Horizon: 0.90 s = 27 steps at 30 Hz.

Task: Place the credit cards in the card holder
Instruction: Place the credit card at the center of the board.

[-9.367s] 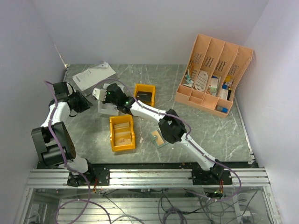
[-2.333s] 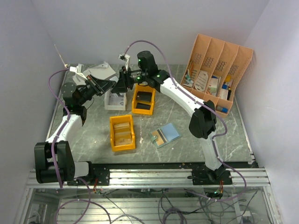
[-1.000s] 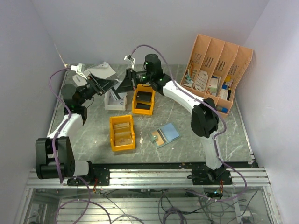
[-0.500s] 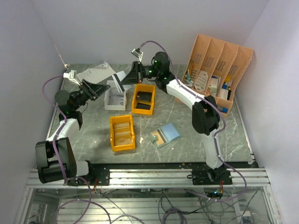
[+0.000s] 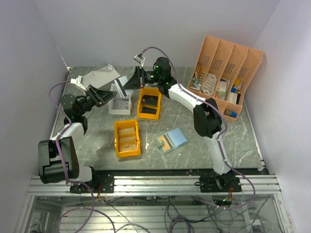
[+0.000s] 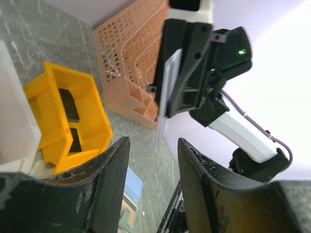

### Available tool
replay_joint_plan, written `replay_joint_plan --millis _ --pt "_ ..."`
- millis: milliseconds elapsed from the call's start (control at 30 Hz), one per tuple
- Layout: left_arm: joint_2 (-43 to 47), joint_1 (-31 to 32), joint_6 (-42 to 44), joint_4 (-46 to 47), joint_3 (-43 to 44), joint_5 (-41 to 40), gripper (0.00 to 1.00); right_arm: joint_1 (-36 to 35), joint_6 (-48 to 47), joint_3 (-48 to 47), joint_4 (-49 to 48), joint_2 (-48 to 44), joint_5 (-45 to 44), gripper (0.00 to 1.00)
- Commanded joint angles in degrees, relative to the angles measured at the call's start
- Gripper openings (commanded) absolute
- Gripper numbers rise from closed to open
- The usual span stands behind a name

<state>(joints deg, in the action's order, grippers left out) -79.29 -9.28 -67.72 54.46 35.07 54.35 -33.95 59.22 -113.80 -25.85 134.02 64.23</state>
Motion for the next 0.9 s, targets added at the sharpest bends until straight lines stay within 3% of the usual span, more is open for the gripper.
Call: replay_joint_plan --millis 0,133,333,533,667,867 --pt "0.9 0.3 9.3 -12.1 2.0 -2.2 0.55 0.0 0.1 -3.2 -1.2 1.6 -0.9 0.00" --pt "0.9 -0.6 14.8 -20.3 4.2 -5.6 0.46 -0.1 -4.6 -6.1 3.0 4.1 -2.5 0.00" --pt "-0.8 -3.5 12.9 -15.9 4.7 -8.8 0.45 -0.4 -16.6 -14.5 13.7 9.3 -6.4 0.00" --pt "-8.4 -3.5 5.2 -1.4 3.7 -4.3 0.50 -0.3 -14.7 -16.3 11.4 12.2 -6.5 0.00" --pt "-12.5 -3.3 4.0 0.8 2.9 -4.3 0.57 -0.3 -11.3 -15.9 8.0 13.8 -7.2 0.00" --pt "-17.5 -2.1 3.1 2.6 4.2 -4.4 0.53 -0.1 -2.3 -12.0 -0.9 15.7 -7.3 0.00"
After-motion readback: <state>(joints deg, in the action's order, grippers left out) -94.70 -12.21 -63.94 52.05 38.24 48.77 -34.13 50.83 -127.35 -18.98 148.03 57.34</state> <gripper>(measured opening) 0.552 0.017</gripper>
